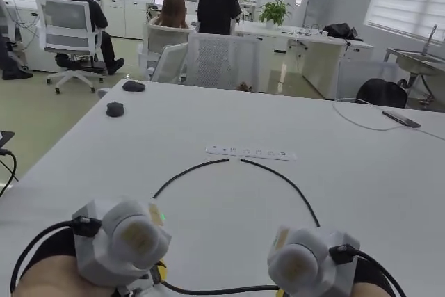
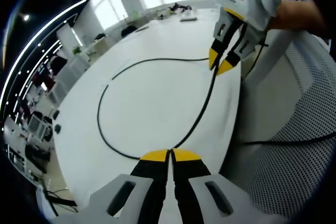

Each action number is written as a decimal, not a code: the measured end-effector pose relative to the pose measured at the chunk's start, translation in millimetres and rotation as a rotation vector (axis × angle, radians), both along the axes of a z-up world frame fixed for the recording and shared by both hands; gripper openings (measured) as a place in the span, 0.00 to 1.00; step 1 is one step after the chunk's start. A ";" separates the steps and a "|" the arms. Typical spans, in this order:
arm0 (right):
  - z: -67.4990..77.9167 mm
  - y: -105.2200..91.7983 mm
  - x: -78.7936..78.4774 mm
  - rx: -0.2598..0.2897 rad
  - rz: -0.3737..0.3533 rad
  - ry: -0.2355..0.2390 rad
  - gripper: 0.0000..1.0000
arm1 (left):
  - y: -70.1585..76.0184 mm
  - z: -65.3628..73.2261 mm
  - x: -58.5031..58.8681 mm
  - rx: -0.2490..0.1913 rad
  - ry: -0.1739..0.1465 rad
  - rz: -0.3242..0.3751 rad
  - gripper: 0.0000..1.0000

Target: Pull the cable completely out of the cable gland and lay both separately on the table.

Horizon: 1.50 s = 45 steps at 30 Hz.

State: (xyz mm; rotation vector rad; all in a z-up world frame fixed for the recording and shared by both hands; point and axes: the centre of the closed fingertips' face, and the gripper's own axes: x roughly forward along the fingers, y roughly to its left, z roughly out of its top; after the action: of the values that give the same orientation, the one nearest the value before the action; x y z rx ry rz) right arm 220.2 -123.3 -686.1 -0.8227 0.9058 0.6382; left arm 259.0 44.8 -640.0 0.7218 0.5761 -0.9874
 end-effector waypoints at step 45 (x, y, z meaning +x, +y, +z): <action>-26.3 -20.2 -18.0 -0.009 -0.103 0.152 0.19 | -17.0 -114.7 23.2 0.197 0.280 -0.516 0.17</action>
State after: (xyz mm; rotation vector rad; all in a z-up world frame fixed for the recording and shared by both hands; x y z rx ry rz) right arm 202.2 -143.5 -712.4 -0.7378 1.0827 0.6123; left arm 282.2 27.8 -754.7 0.9403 0.7570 -1.5415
